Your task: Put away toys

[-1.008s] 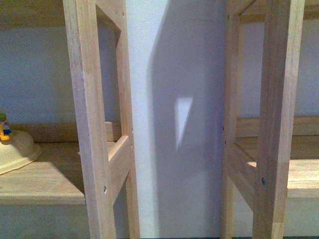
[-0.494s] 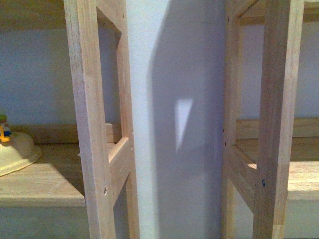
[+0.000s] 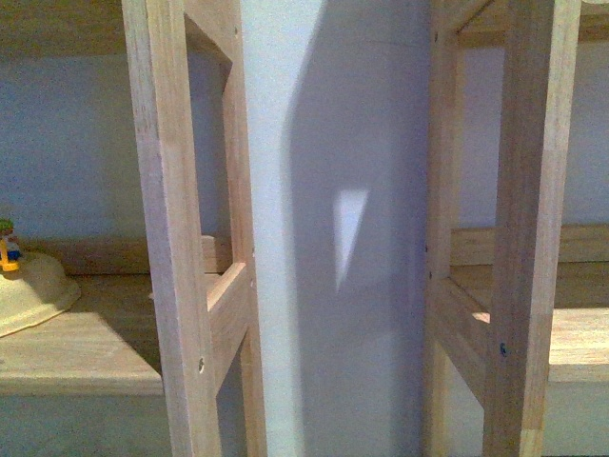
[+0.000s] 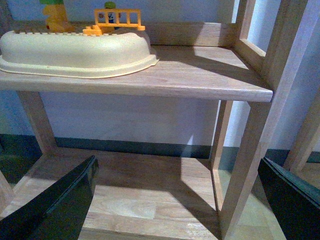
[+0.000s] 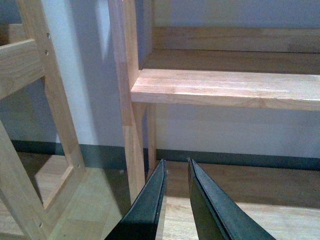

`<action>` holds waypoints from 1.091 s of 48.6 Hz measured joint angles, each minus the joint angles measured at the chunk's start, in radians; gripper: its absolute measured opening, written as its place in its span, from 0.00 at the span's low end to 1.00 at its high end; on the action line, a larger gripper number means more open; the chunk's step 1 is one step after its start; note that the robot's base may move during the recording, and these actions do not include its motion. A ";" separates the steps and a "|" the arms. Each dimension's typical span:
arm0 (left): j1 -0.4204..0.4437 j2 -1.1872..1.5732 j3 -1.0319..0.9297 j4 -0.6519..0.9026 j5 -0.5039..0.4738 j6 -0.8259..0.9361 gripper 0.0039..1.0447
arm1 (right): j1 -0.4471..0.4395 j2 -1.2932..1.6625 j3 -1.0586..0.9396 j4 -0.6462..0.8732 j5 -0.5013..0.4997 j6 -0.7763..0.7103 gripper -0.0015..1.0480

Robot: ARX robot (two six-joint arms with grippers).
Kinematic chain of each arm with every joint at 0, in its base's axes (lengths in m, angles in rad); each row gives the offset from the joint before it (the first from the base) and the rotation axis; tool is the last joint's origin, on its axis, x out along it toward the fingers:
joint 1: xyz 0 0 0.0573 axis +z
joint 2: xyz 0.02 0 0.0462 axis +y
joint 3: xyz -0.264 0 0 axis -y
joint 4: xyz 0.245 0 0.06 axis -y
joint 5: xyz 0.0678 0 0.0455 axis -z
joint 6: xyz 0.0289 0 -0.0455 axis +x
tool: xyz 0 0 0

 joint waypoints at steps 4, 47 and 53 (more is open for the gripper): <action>0.000 0.000 0.000 0.000 0.000 0.000 0.95 | 0.000 0.000 0.000 0.000 0.000 0.000 0.18; 0.000 0.000 0.000 0.000 0.000 0.000 0.95 | 0.000 0.000 0.000 0.000 0.000 0.004 1.00; 0.000 0.000 0.000 0.000 0.000 0.000 0.95 | 0.000 0.000 0.000 0.000 0.000 0.004 1.00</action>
